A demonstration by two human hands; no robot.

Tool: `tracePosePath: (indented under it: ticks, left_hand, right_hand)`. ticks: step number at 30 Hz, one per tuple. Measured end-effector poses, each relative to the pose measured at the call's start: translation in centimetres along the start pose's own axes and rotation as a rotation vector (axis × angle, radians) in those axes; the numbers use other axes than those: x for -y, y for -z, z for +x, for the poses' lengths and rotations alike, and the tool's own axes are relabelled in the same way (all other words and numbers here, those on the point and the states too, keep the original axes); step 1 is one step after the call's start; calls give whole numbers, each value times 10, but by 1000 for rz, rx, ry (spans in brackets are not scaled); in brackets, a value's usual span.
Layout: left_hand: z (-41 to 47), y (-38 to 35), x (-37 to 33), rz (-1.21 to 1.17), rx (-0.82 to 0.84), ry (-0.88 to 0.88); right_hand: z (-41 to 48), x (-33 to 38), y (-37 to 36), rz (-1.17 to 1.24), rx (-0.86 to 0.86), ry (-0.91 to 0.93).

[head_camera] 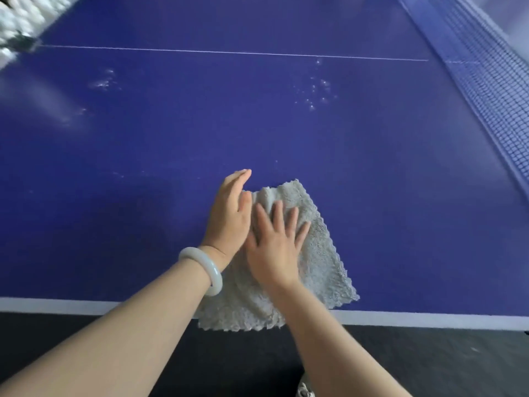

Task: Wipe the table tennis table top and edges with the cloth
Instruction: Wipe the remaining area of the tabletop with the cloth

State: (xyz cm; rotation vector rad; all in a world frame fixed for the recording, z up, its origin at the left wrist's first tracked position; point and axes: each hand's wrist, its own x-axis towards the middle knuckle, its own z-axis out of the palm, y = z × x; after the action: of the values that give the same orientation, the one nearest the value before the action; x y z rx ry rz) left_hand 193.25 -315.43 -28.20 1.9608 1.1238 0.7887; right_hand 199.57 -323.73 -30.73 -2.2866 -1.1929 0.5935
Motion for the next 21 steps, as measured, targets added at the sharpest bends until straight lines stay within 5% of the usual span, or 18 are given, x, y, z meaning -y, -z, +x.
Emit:
tracePosePath:
  ticks: [2, 4, 6, 11, 17, 21]
  left_hand:
    - [-3, -1, -2, 133, 5, -91]
    - [-14, -11, -3, 297, 38, -149]
    - [-30, -33, -7, 449, 150, -128]
    - [-61, -82, -16, 829, 311, -40]
    - [-72, -27, 24, 820, 400, -280]
    - [-26, 19, 63, 950, 337, -68]
  right_hand:
    - [10, -6, 29, 565, -90, -111]
    - [16, -37, 66, 731, -322, -230]
    - [29, -70, 92, 468, -414, -295]
    - [77, -103, 87, -175, -243, -144]
    - [94, -133, 90, -347, -246, -229]
    - [97, -138, 96, -294, -289, -288]
